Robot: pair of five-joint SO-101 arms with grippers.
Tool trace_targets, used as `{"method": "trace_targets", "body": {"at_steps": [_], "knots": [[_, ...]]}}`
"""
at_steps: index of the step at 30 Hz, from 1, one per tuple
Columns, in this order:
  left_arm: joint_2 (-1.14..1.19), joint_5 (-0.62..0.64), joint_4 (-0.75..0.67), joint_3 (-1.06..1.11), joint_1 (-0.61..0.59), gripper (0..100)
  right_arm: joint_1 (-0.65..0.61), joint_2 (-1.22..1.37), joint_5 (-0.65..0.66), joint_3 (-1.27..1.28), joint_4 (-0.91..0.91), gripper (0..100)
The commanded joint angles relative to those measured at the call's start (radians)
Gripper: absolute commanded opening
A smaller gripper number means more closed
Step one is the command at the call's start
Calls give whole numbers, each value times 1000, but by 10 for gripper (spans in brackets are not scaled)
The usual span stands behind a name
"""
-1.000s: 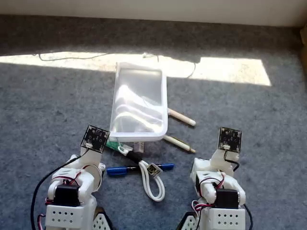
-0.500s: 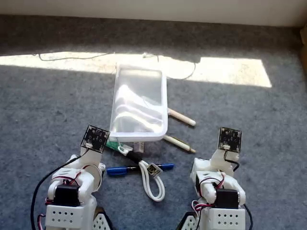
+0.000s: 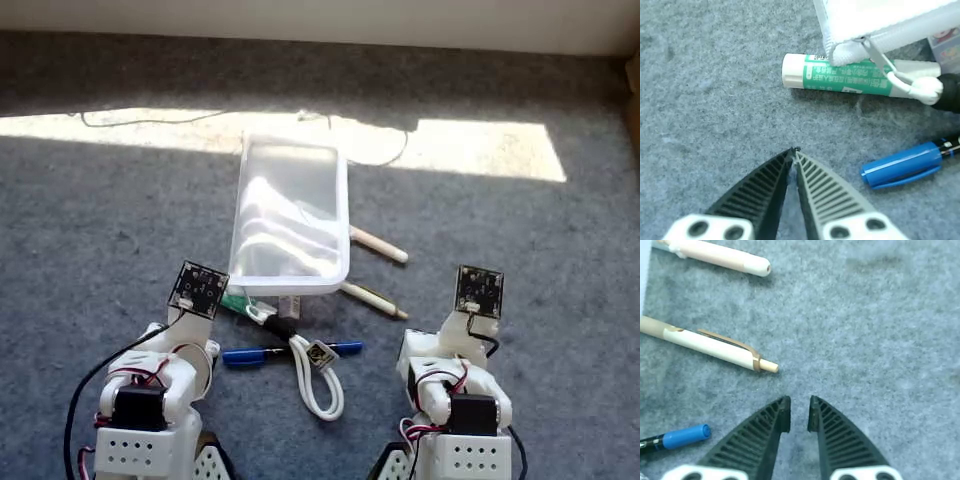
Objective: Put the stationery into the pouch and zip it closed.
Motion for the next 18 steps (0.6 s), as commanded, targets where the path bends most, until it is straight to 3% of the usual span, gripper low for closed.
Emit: {"method": "trace_targets", "body": {"at_steps": [1,10,18], "knots": [[-10,-6,5,22,15,7,7,-13,-5,111,4,66],[-13,-9,2,-38,2,7,2,-13,-11,113,4,66],[-13,-11,0,-154,-211,7,10,-13,-5,111,1,66]]}}
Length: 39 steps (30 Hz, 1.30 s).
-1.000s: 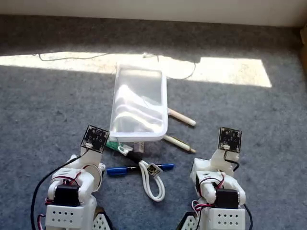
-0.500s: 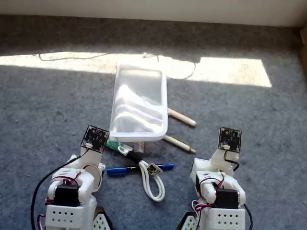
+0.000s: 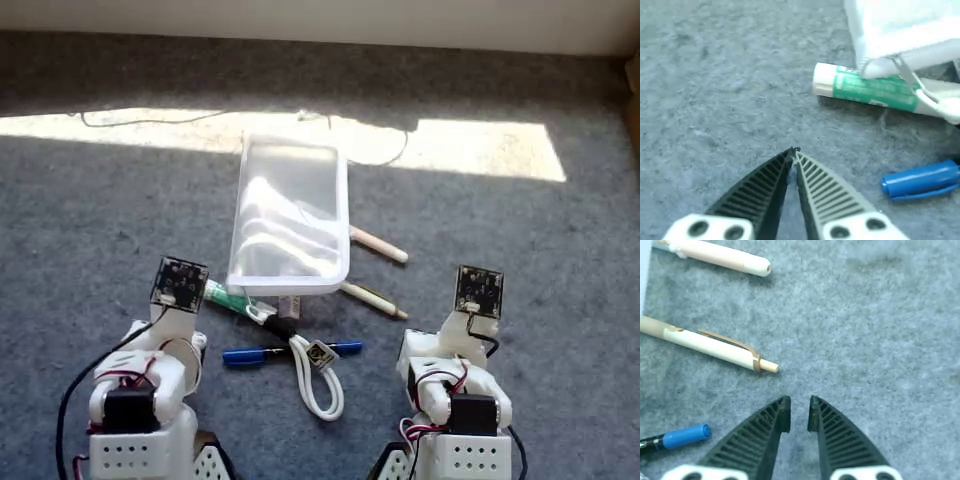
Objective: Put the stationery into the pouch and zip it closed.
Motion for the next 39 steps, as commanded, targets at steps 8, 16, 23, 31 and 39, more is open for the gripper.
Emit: {"method": "trace_targets", "body": {"at_steps": [8,16,23,31,39], "knots": [[-12,-68,0,-105,-216,7,5,-15,-3,-12,-2,66],[-12,-74,-2,-102,-219,7,10,-15,287,-117,-13,66],[-12,-74,-2,-104,-222,7,-2,-4,350,-226,-147,67],[-12,-74,-2,-104,-223,7,-143,-1,388,-469,-77,67],[-12,-74,-2,-105,-223,7,-263,24,388,-625,7,70]]}}
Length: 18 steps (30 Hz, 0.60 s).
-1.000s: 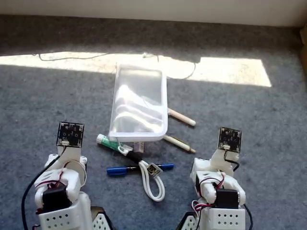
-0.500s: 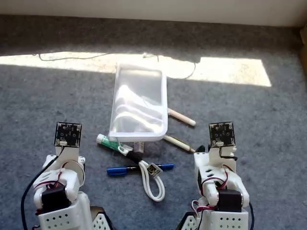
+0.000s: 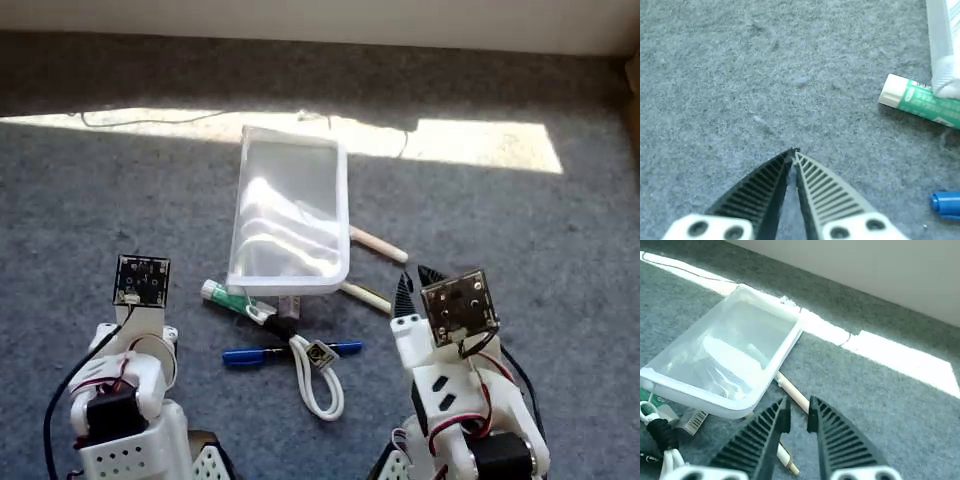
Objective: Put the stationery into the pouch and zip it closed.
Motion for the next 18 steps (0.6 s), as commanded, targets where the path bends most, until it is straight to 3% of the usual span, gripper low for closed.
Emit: {"method": "trace_targets", "body": {"at_steps": [1,9,18], "knots": [[-12,-11,-2,-54,-12,7,-56,65,11,-96,21,70],[-12,-11,-2,-54,-12,7,-179,438,5,-283,56,70],[-12,-11,-2,-59,-50,7,-443,699,-60,-357,47,70]]}}
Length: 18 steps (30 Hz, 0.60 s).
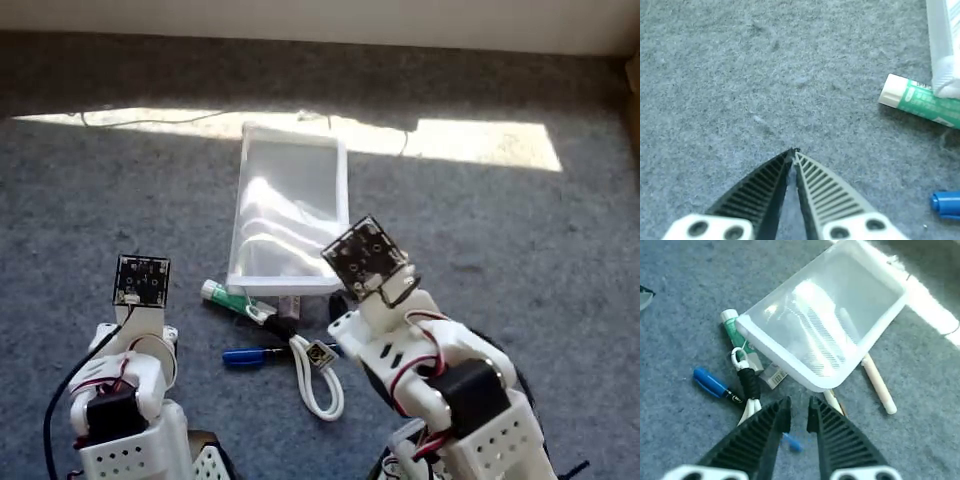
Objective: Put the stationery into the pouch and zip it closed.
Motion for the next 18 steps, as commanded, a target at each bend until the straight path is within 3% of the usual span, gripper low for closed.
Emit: {"method": "trace_targets", "body": {"at_steps": [1,7,12,18], "knots": [[-12,-11,-2,-62,-71,7,-90,119,-40,-85,-5,70],[-12,-9,-35,-64,-157,8,-203,297,-63,-160,-7,74],[-12,-9,-37,-64,-200,8,-252,430,-124,-206,-36,152],[-12,-11,-37,-64,-202,8,-314,564,-121,-205,-125,156]]}}
